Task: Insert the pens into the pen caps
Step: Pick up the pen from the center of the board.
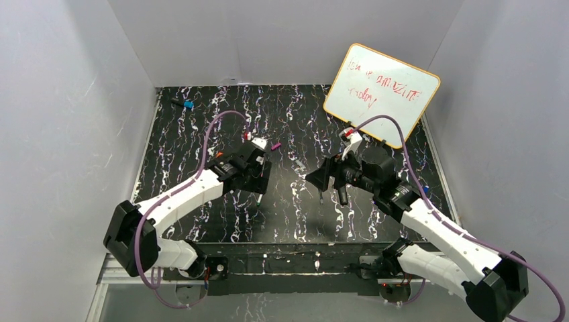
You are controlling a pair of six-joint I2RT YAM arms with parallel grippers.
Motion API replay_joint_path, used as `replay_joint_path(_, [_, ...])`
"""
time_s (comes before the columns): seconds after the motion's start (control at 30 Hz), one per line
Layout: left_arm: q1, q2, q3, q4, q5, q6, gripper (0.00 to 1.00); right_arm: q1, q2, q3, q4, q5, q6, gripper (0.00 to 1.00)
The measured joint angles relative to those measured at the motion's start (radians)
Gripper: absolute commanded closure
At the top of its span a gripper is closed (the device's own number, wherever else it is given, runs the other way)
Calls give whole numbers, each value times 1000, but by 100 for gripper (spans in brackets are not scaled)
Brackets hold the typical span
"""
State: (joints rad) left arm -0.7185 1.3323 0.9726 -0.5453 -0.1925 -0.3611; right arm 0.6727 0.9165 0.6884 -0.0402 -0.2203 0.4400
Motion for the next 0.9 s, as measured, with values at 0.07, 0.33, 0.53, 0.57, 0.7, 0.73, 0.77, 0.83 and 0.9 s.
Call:
replay_joint_path(0.07, [0,-7,-19,31,-35,-16,37,0,-24,-8,-12,11,0,19])
replay_joint_path(0.33, [-3,129,-42,169,-47,-25,50,0,-40,-33,-53,36,-1,19])
replay_joint_path(0.53, [-4,211,-46,206,-46,-16,50,0,-39,-33,-66,47,-2,19])
replay_joint_path(0.57, [-4,217,-46,211,-47,-15,50,0,-37,-33,-66,47,-2,19])
replay_joint_path(0.7, [-4,251,-46,226,-48,-8,52,0,-26,-33,-65,50,-2,19])
replay_joint_path(0.73, [-4,262,-46,228,-47,-6,55,0,-24,-33,-65,50,-2,19])
replay_joint_path(0.77, [-4,269,-46,230,-47,-5,57,0,-24,-33,-65,50,-2,19])
replay_joint_path(0.83, [-4,282,-46,235,-46,-2,66,0,-24,-33,-65,51,-2,19])
replay_joint_path(0.9, [-4,295,-46,242,-44,2,74,0,-24,-33,-65,53,-3,19])
